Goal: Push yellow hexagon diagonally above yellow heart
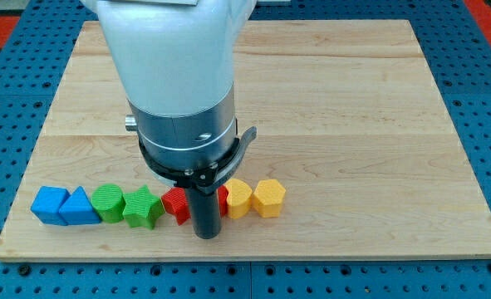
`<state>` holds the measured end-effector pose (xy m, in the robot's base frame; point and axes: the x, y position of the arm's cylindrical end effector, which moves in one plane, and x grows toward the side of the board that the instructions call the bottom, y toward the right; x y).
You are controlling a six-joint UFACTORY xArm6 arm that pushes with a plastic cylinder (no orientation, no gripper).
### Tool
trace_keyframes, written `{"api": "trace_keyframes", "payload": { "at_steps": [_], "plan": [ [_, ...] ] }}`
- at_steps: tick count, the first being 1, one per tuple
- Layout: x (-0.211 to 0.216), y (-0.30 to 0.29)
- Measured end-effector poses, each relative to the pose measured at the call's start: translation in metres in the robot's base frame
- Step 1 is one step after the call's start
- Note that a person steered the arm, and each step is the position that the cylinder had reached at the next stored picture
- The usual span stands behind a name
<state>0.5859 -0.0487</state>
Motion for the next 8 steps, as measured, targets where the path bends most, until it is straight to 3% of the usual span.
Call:
{"api": "trace_keyframes", "payload": {
  "at_steps": [5, 6, 7, 8],
  "plan": [
    [0.012, 0.026],
    [0.021, 0.066],
    [-0.002, 0.091],
    [-0.039, 0.060]
  ]
}}
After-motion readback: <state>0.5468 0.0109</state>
